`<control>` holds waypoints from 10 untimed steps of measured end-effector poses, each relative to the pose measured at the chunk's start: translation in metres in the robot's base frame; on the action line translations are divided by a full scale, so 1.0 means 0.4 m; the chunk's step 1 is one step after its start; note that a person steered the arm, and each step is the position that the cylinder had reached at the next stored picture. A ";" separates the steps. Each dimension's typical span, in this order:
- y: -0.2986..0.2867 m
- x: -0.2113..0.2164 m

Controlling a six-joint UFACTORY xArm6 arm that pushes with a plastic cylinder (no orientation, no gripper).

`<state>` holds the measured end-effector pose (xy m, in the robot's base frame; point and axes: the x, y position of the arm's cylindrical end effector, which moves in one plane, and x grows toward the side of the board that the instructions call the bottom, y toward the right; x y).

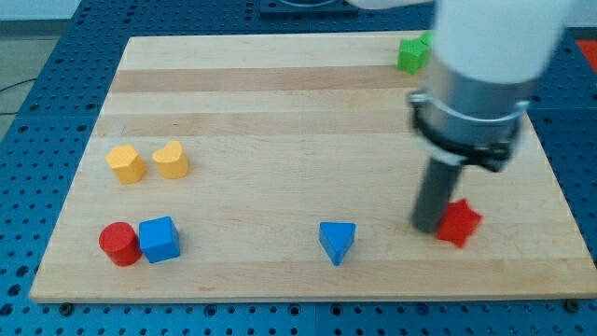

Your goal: Move the red circle parallel right to the yellow heart

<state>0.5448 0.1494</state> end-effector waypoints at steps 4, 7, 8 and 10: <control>-0.842 -0.083; -0.910 0.179; -0.910 0.074; -1.036 -0.016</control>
<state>0.5384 -0.2649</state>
